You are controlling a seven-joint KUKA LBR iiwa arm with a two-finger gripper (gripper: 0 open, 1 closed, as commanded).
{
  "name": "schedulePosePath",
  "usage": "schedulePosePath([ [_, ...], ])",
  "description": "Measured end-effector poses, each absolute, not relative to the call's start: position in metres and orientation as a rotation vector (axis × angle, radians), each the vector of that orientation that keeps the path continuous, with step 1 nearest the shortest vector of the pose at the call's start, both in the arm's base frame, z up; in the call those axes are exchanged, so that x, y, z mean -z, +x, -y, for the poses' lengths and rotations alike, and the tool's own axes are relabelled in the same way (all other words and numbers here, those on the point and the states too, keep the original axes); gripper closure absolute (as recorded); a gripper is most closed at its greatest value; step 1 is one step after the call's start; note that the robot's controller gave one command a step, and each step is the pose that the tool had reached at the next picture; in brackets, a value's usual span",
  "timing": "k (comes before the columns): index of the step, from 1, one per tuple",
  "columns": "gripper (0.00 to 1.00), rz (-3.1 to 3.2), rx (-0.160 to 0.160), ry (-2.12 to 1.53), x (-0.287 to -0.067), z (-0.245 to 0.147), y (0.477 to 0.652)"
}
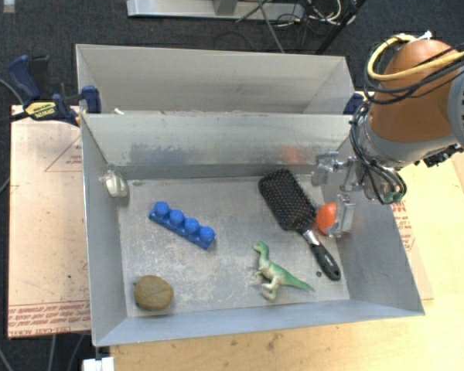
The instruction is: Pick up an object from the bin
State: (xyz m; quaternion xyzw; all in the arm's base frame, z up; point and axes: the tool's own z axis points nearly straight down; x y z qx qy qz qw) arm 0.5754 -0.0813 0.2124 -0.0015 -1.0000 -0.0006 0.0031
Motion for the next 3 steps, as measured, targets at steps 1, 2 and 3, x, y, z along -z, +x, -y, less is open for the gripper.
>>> schedulePosePath([
  [1,0.0,3.143,0.0,-0.001,-0.217,0.081,0.577],
  [2,0.0,3.139,0.002,-0.216,-0.166,0.069,0.582],
  [3,0.0,3.137,0.001,-0.179,-0.159,0.035,0.501],
])
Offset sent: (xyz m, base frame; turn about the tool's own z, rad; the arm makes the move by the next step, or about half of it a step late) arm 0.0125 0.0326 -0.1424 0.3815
